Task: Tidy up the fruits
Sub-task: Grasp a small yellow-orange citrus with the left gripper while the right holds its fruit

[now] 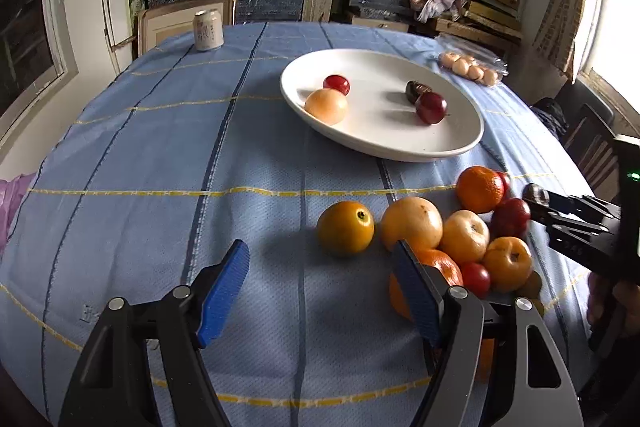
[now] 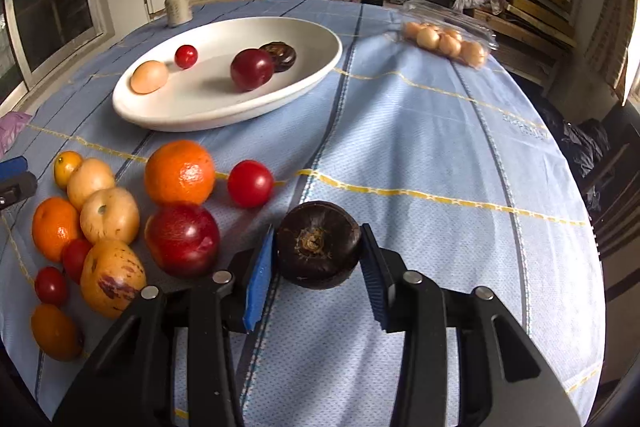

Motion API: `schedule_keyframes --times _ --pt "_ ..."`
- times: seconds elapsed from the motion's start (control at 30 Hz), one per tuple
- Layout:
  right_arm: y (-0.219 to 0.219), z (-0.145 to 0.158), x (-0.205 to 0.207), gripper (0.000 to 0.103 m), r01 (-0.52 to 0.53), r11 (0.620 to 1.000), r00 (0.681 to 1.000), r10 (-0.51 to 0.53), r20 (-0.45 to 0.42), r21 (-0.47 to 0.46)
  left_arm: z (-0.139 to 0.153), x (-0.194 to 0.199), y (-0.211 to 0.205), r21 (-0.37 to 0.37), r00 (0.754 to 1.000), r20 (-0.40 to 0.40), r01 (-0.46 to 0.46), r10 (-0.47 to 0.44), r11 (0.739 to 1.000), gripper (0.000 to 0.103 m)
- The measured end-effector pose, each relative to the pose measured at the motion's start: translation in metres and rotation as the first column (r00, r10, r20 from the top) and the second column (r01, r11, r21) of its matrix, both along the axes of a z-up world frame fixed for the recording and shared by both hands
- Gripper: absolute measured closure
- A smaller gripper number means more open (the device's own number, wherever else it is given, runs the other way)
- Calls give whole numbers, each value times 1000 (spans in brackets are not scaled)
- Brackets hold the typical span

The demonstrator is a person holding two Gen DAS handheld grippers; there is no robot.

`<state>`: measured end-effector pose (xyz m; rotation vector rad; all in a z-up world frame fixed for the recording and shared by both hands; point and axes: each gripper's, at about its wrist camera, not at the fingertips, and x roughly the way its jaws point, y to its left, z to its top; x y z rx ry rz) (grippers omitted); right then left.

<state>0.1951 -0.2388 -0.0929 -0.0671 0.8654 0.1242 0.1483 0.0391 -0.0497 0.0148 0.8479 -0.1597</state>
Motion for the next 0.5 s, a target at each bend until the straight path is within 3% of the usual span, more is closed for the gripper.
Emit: schedule_keyframes --times 0.2,0.5 --pt "10 4 -6 62 -13 998 999 16 42 -62 -12 24 -12 59 999 -23 -39 40 998 31" --pt "9 3 -6 62 -15 999 999 17 39 -50 -22 36 -11 34 997 -74 -31 33 999 60"
